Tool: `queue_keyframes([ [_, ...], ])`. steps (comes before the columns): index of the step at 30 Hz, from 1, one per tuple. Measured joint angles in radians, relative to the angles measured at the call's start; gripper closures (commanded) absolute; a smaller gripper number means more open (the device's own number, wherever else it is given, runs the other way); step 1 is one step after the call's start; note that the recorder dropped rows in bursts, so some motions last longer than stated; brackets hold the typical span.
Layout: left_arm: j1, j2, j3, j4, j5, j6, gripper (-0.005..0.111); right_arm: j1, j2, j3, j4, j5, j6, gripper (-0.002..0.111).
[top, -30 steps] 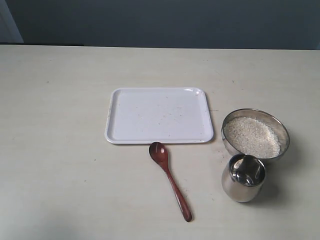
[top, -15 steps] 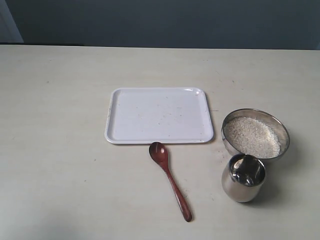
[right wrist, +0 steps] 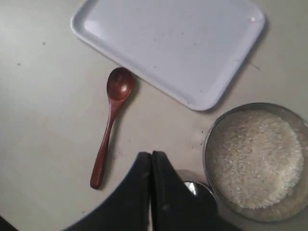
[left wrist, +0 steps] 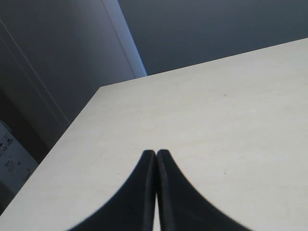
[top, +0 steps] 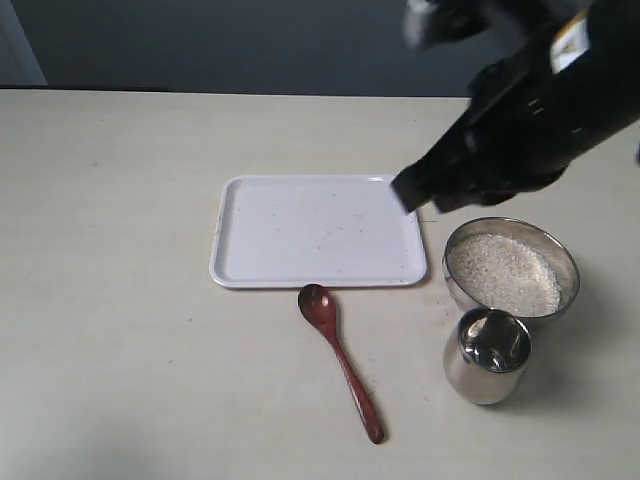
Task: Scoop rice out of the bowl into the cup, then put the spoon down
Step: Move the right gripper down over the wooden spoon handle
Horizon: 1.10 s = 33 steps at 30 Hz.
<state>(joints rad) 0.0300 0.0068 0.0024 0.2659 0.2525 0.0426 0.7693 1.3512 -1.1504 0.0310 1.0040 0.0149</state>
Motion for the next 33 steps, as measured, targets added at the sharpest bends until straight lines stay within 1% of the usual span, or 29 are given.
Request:
queue_keyframes([
  [1, 0.000, 0.000, 0.000, 0.000, 0.000, 0.000, 0.106, 0.041, 0.033, 0.000, -0.031, -0.003, 0.040, 0.109],
  [3, 0.000, 0.000, 0.000, 0.000, 0.000, 0.000, 0.106, 0.093, 0.114, 0.000, -0.094, -0.010, 0.115, 0.109],
  [7, 0.000, 0.000, 0.000, 0.000, 0.000, 0.000, 0.106, 0.125, 0.240, 0.000, -0.101, -0.048, 0.168, 0.109],
  [8, 0.000, 0.000, 0.000, 0.000, 0.000, 0.000, 0.106, 0.125, 0.267, 0.000, -0.090, -0.053, 0.173, 0.107],
  [10, 0.000, 0.000, 0.000, 0.000, 0.000, 0.000, 0.106, 0.127, 0.308, 0.000, -0.060, -0.056, 0.161, 0.096],
  [14, 0.000, 0.000, 0.000, 0.000, 0.000, 0.000, 0.106, 0.127, 0.377, 0.000, 0.036, -0.062, 0.108, 0.066],
  [15, 0.000, 0.000, 0.000, 0.000, 0.000, 0.000, 0.106, 0.127, 0.391, 0.000, 0.058, -0.068, 0.100, 0.062],
  [16, 0.000, 0.000, 0.000, 0.000, 0.000, 0.000, 0.106, 0.129, 0.405, 0.000, 0.076, -0.071, 0.098, 0.060],
  [22, 0.000, 0.000, 0.000, 0.000, 0.000, 0.000, 0.106, 0.140, 0.465, 0.000, 0.138, -0.054, 0.092, 0.060],
  [28, 0.000, 0.000, 0.000, 0.000, 0.000, 0.000, 0.106, 0.202, 0.508, 0.000, 0.136, -0.066, 0.092, 0.060],
  [33, 0.000, 0.000, 0.000, 0.000, 0.000, 0.000, 0.106, 0.233, 0.528, 0.005, 0.107, -0.072, 0.136, 0.060],
])
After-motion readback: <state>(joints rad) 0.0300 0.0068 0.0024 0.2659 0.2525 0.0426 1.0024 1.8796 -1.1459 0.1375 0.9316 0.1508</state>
